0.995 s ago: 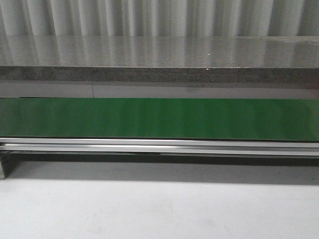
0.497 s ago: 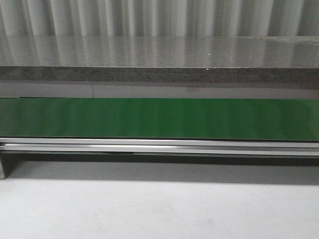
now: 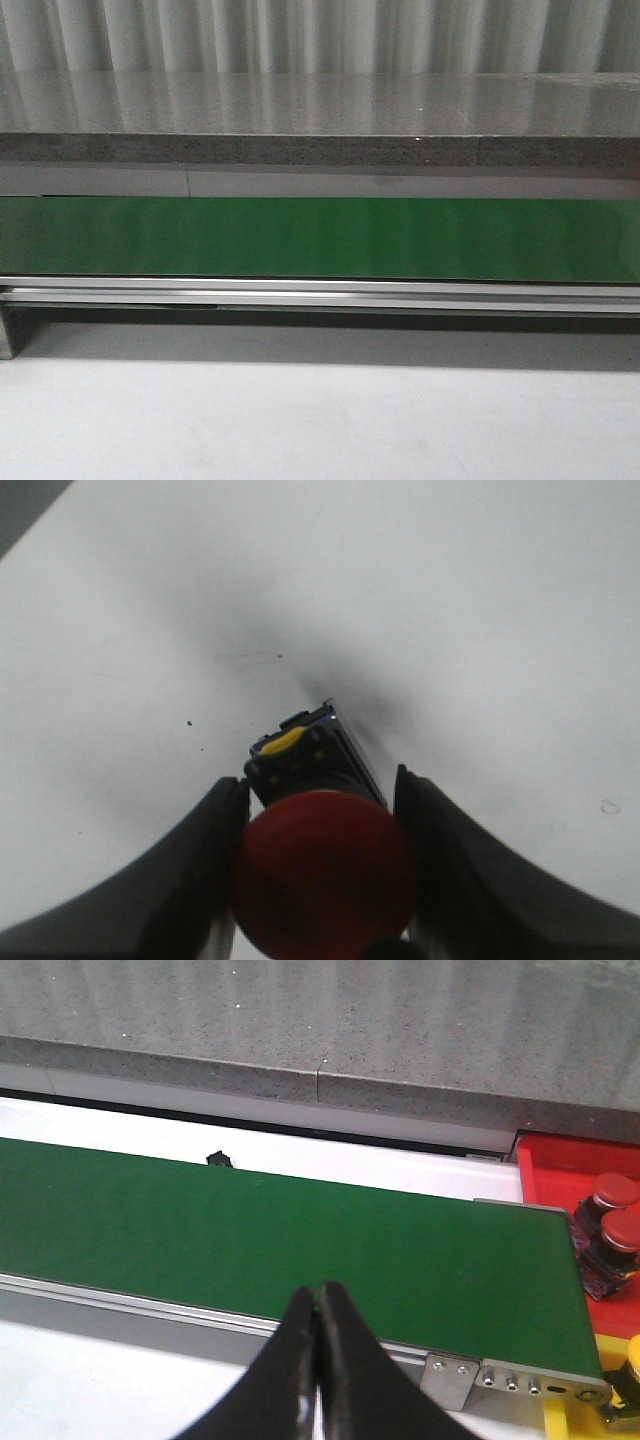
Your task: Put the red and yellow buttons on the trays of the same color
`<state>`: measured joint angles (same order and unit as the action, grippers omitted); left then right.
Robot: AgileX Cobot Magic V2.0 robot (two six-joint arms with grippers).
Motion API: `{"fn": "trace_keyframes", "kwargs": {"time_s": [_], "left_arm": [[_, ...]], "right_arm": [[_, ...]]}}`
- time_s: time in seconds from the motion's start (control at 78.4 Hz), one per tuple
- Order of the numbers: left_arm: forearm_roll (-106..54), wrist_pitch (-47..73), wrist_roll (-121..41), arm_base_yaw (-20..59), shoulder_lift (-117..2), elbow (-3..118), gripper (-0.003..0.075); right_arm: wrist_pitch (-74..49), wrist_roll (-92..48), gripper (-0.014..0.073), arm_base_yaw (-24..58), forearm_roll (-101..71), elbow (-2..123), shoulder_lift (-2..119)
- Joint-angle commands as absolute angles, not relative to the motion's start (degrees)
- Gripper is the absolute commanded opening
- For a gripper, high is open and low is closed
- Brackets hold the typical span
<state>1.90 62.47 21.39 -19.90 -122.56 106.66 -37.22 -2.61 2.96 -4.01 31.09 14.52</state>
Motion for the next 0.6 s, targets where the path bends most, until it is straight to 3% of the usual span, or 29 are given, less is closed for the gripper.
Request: {"fn": "trace_keyframes", "kwargs": {"time_s": [0.0, 0.14, 0.587], "left_arm": [[2.2, 62.0, 18.8, -19.8, -115.7, 108.4, 0.0102], [1.8, 64.1, 13.0, -19.4, -110.4, 107.2, 0.0102], [-0.5, 55.2, 4.3, -11.6, -87.9, 80.9, 0.0102]], "right_arm": [[-33.2, -3.1, -0.0067, 3.0, -3.8, 32.5, 15.1], [-33.2, -3.1, -0.0067, 3.0, -3.8, 32.5, 15.1], [-33.2, -3.1, -0.0067, 3.0, -3.8, 32.5, 15.1]]}}
